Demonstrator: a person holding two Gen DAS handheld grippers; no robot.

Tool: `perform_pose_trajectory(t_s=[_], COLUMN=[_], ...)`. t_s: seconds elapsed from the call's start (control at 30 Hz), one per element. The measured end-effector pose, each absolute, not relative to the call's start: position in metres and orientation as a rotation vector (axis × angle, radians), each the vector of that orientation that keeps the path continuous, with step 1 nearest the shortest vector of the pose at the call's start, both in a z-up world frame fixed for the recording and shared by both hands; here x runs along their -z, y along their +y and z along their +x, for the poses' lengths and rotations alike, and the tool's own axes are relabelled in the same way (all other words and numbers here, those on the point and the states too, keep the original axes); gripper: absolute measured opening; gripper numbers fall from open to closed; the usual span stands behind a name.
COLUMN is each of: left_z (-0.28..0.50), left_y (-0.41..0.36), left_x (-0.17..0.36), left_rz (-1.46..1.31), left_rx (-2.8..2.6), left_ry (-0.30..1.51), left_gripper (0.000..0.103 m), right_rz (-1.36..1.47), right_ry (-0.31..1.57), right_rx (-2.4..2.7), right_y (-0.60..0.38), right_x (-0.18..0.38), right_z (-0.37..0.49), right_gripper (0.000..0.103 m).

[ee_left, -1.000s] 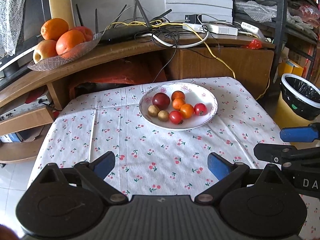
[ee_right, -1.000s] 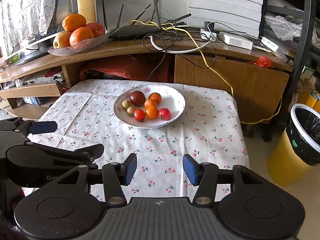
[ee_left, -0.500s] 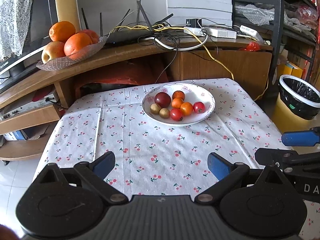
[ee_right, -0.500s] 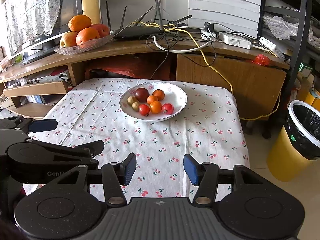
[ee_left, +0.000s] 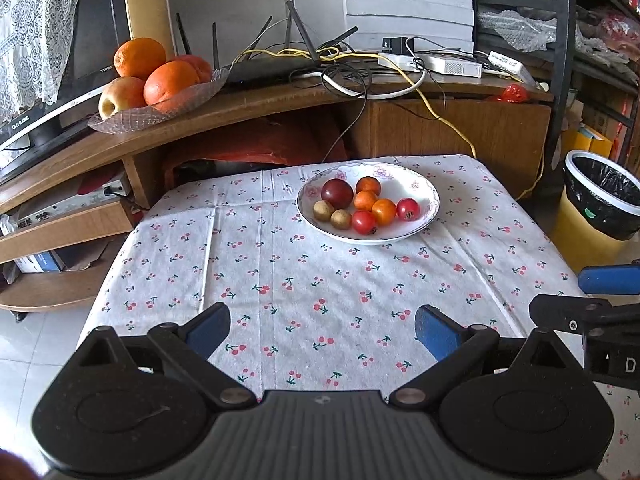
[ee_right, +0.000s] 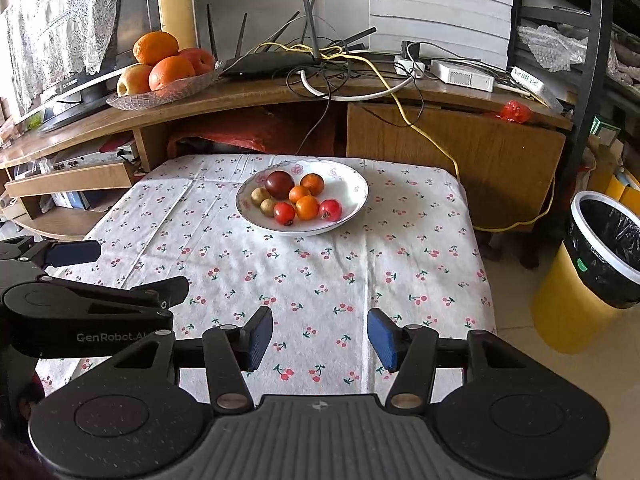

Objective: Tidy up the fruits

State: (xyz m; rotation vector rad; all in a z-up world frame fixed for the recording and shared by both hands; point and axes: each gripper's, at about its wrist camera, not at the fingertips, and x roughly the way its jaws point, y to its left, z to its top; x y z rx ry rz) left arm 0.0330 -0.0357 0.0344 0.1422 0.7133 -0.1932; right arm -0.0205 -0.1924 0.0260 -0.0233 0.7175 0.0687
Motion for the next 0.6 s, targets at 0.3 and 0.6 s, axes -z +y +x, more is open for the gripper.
perform_pose_trajectory(t_s=[0.3,0.6], left_z=[0.0300,0.0284], left_y=[-0.0370,-0.0402], left_x=[-0.0350,-0.0331], left_rz=[0.139,0.153], left_rx=[0.201,0.213], left_ry=[0.711,0.715], left_gripper=[0.103,0.103], right_rz=[-0.015,-0.017], right_ry=[0.724,0.728], right_rx=[-0.080,-0.078], right_y=[-0.1908,-0.1901], right_x=[-0.0246,-0.0225], right_z=[-0.0211,-0.0206], right_gripper=[0.048,0.048])
